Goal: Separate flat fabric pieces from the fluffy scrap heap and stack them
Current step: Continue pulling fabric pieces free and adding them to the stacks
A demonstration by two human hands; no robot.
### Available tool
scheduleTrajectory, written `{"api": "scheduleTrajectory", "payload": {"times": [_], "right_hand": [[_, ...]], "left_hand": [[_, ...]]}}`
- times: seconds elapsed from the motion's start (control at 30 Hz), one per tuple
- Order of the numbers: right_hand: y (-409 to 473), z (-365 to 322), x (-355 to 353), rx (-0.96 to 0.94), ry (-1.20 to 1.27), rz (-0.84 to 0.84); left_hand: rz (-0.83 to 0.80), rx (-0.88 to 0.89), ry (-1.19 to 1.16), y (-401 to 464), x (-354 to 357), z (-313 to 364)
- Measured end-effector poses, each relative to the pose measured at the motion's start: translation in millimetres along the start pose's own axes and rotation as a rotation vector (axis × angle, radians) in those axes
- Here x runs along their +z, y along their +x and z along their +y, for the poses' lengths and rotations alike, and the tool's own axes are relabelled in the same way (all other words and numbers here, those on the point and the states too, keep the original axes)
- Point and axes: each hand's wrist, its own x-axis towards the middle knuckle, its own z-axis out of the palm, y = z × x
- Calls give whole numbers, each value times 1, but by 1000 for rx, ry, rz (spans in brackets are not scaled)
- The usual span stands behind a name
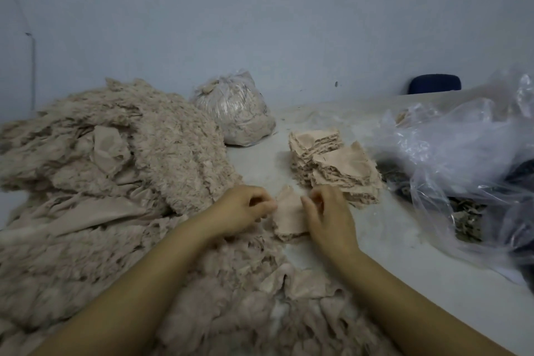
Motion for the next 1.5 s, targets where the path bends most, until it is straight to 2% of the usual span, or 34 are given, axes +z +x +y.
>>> {"api": "scheduleTrajectory", "payload": {"times": [0.1, 0.17, 0.27, 0.33, 0.4, 0.5, 0.6, 0.7, 0.8, 0.87, 0.97, 1.03, 1.13, 1.2, 1.23, 1.3, 1.37, 1.43, 1.5], "right_hand": [[-33, -7, 2, -179, 113, -248], [-50, -8, -5, -281, 136, -412], [-66, 2, -19, -525, -7, -659], [-70, 11, -29, -576, -72, -662], [-69, 16, -40, -468, -60, -609], [-68, 15, -46, -415, -83, -534], [-73, -14, -40, -528, 13, -369], [-78, -44, -23, -706, -22, -486], [-79, -55, -7, -777, -115, -564], [-79, -55, -1, -679, 15, -495], [-68, -51, -7, -194, 322, -341], [-55, -44, -11, 77, 453, -254], [-41, -35, -10, 304, 619, -182], [-38, -33, -5, 427, 729, -203], [-37, -34, -4, 483, 778, -209], [-33, -39, -5, 588, 950, -226], [-29, -41, -8, 609, 1107, -319], [-29, -42, -11, 505, 970, -407], [-29, -37, -8, 430, 759, -326]], "left_hand": [[-200, 92, 65, -24, 4, 3], [-215, 128, 33, -40, -1, -1], [-232, 143, -5, -67, -17, -19], [-371, 123, 31, -84, -28, -33], [-450, 81, 145, -98, -34, -46], [-338, 110, 183, -106, -27, -56], [-175, 112, 188, -102, -7, -62], [-11, 64, 15, -90, 6, -58], [106, 8, -91, -76, 10, -54], [146, -3, -126, -68, 10, -52], [191, -38, -168, -62, 8, -55], [219, -20, -66, -61, 7, -58], [290, 166, -7, -61, 9, -48], [204, 176, -103, -58, 12, -32], [112, 140, -119, -54, 15, -25], [-15, 114, 8, -46, 22, -17], [26, 133, 35, -38, 30, -14], [93, 129, -39, -34, 34, -12], [58, 149, -83, -32, 37, -8]]}}
